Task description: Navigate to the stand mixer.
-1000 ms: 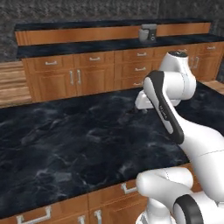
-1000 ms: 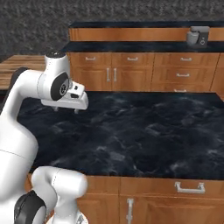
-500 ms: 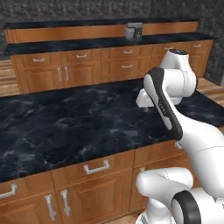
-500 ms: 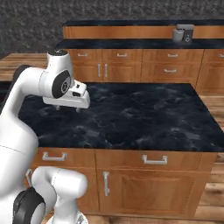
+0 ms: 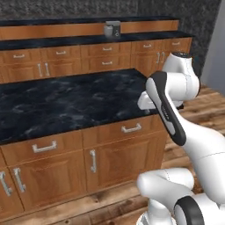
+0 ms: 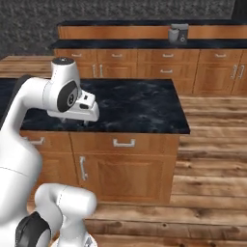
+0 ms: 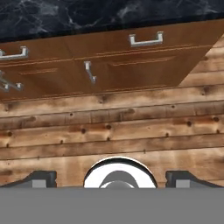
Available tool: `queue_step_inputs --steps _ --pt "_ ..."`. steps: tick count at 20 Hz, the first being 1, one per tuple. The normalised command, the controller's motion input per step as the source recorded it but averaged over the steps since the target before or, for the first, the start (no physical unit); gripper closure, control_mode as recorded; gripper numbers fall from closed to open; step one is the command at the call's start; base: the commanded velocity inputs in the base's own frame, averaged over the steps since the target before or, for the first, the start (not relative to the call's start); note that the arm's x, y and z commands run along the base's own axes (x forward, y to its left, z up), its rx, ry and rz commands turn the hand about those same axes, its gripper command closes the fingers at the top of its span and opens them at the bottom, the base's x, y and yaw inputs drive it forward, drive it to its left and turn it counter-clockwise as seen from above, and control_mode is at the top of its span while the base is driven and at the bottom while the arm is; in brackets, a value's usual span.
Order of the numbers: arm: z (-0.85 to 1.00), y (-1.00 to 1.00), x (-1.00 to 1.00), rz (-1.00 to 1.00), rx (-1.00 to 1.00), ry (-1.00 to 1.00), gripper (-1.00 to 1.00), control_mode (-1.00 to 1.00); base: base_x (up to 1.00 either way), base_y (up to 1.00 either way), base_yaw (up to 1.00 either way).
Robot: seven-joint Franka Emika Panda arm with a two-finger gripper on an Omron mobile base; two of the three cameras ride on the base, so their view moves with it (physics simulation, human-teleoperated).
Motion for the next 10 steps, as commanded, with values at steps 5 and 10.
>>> queue_step_inputs --steps 5,10 --pt "0.0 0.0 0.0 0.0 0.0 0.0 -1.0 1.0 -0.21 -1.0 0.0" --pt "0.0 0.0 0.0 0.0 0.0 0.0 -1.0 1.0 0.0 -1.0 0.0"
